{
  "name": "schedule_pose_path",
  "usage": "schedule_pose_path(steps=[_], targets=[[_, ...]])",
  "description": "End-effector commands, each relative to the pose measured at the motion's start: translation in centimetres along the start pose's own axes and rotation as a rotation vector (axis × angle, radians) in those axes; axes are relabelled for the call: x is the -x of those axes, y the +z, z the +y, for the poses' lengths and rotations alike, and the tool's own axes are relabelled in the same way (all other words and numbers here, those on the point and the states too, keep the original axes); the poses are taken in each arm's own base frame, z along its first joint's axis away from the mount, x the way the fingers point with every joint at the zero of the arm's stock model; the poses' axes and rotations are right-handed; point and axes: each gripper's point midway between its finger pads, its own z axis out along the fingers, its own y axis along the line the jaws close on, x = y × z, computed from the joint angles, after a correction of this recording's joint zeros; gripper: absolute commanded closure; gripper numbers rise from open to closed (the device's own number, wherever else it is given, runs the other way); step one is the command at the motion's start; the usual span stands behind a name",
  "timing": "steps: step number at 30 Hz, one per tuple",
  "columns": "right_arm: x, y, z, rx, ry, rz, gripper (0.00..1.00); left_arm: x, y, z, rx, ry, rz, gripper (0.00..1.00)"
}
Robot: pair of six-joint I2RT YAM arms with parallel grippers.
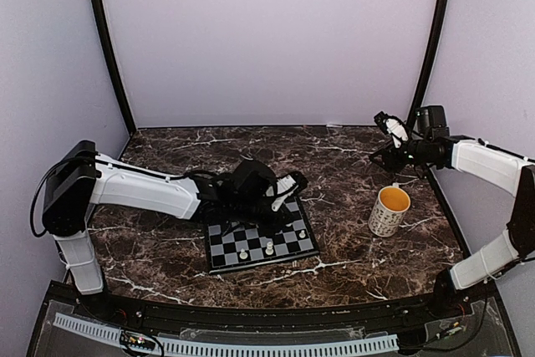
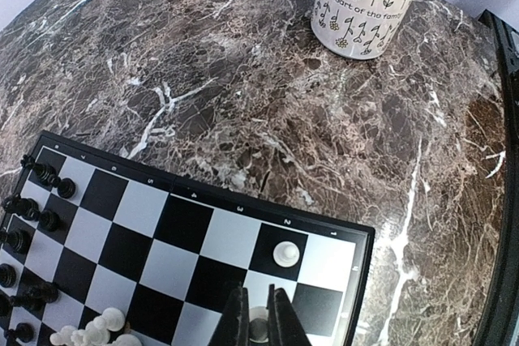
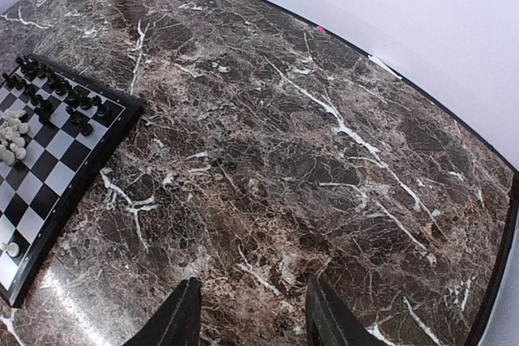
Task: Set up the chess pieces on the board
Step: Place the pawn at g2.
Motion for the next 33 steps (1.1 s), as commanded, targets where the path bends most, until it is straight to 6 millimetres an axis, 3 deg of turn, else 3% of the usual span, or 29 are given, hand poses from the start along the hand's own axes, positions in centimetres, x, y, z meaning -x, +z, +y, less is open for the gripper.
schedule_pose_path(steps=[1,16,33], targets=[[0.9,-0.7,-0.3,-0.023,-0.024,-0.047,0.55,0.7,1.0,0.0,0.05,0.059,0.018,0.98],[0.7,-0.5,0.0,-0.003,-0.033,-0.042,0.54,-2.1,2.6,-0.5,0.066,0.084,0.109,0.99],[0.5,-0.4,0.2,0.008,-0.035,-0.038,0.54,-3.0,3.6,-0.7,0.075,0.078,0.134,0.97]])
